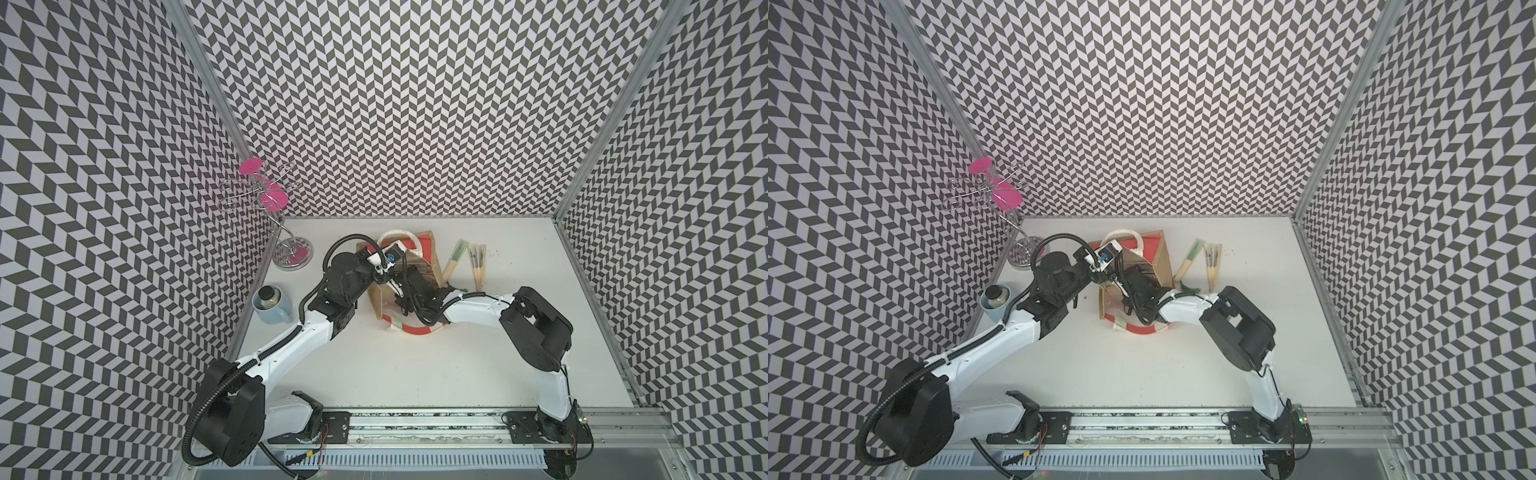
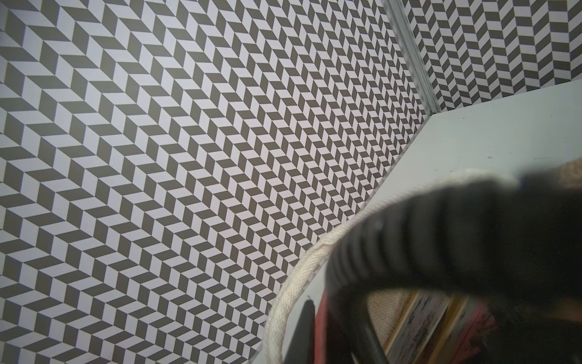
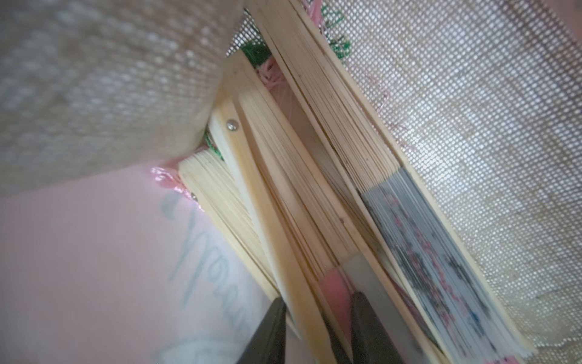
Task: Take out the folding fans from the tote bags
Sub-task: Pick up the folding fan from the canvas bag.
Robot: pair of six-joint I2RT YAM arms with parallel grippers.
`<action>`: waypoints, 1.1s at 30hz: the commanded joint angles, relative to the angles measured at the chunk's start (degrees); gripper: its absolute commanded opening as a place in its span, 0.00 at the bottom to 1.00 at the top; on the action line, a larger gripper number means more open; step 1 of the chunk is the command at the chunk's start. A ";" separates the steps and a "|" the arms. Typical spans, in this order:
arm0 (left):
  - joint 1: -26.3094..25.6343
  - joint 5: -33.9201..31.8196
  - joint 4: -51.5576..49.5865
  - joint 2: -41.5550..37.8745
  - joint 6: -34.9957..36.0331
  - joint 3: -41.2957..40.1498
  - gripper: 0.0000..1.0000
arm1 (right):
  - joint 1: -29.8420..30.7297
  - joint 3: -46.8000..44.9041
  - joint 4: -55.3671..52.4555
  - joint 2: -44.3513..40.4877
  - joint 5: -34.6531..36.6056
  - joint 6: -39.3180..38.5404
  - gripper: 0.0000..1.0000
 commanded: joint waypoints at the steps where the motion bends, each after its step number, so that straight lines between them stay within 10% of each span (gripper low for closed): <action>1: -0.93 2.09 3.83 -0.34 -0.14 1.46 0.00 | 0.45 -0.71 -5.50 -0.19 -2.97 1.45 0.29; 14: -0.96 2.01 3.76 -0.93 -0.04 0.93 0.00 | 0.48 3.66 -5.84 2.46 1.13 2.02 0.14; 33: -1.10 -10.67 5.16 2.74 -5.45 5.64 0.00 | 0.53 -2.43 -8.01 -16.78 -4.56 15.76 0.00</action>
